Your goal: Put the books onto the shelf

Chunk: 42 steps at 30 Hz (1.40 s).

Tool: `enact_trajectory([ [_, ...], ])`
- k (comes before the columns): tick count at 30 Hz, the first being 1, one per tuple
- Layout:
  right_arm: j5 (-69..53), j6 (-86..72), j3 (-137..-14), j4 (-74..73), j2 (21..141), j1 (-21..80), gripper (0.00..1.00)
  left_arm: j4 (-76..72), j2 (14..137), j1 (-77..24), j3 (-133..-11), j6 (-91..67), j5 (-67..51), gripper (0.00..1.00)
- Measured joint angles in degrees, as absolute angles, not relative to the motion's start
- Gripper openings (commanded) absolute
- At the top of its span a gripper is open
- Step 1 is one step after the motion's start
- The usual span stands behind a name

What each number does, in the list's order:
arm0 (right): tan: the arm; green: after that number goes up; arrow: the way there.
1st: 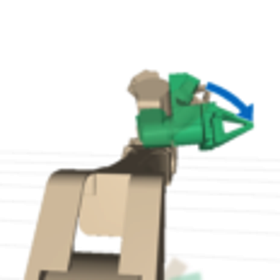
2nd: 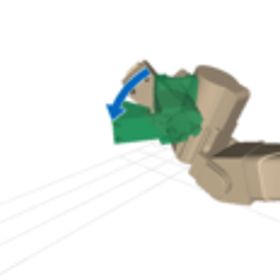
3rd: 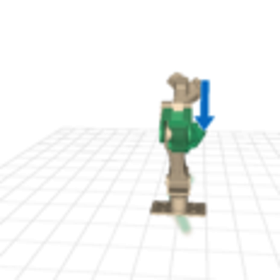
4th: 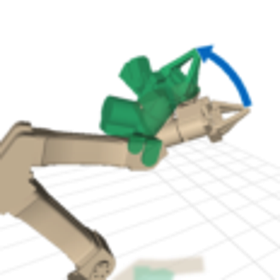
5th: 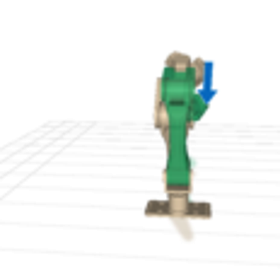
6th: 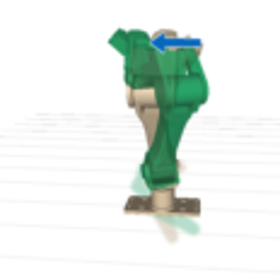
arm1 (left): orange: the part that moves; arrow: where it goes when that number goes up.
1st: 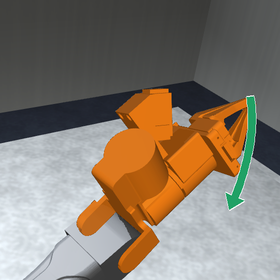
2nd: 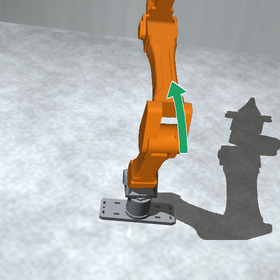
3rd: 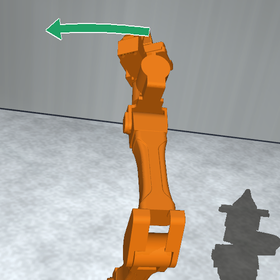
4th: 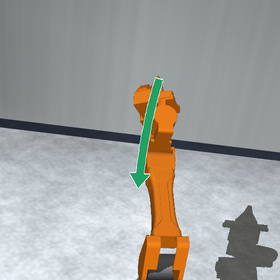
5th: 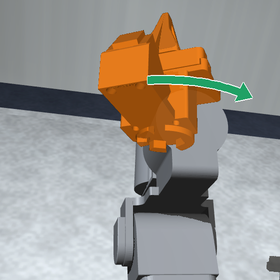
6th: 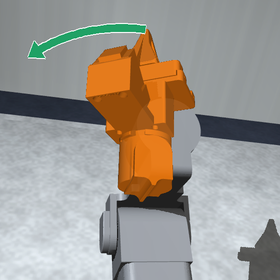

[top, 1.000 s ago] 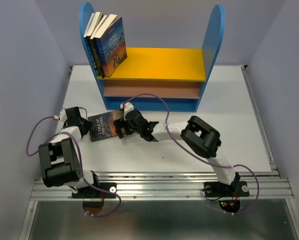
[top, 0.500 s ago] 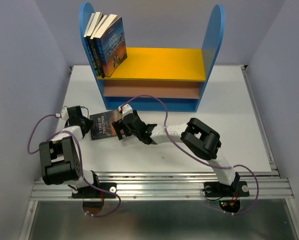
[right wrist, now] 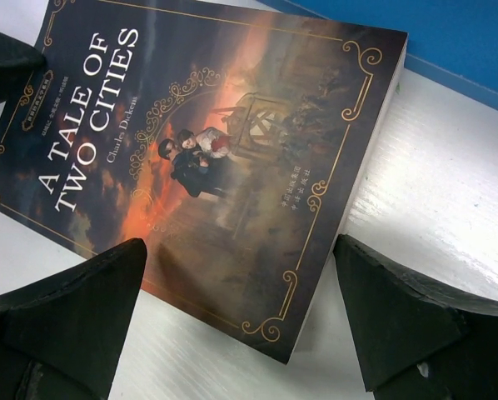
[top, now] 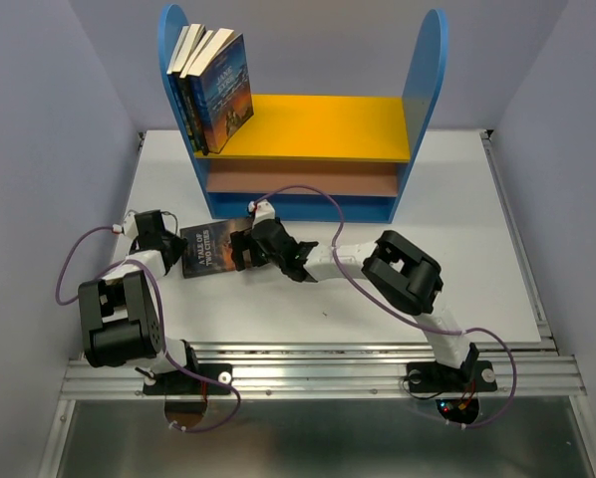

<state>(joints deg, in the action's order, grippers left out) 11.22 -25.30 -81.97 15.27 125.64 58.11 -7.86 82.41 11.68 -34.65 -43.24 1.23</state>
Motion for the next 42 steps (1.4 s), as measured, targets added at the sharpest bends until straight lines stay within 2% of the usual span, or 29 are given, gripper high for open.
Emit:
enact_trajectory([
  [10, 11.0, -25.7, -81.9, 16.0, 125.8, 57.6, 1.0, -7.2, 82.7, 11.7, -35.2, -42.7, 1.2, 0.18],
  [21, 22.5, -26.9, -81.2, 27.2, 128.1, 57.8, 1.0, -6.7, 82.6, 11.3, -35.4, -42.3, 0.6, 0.18],
  [27, 22.8, -26.4, -81.3, 29.8, 129.5, 57.8, 0.99, -5.9, 82.2, 11.2, -35.4, -42.0, 0.5, 0.18],
  [36, 16.5, -24.8, -76.2, 36.0, 128.0, 56.9, 0.81, -5.8, 82.1, 11.2, -35.4, -41.8, 0.4, 0.18],
  [42, 14.2, -23.7, -72.9, 38.1, 125.0, 57.1, 0.8, -5.8, 82.0, 11.2, -35.4, -41.5, 0.5, 0.18],
])
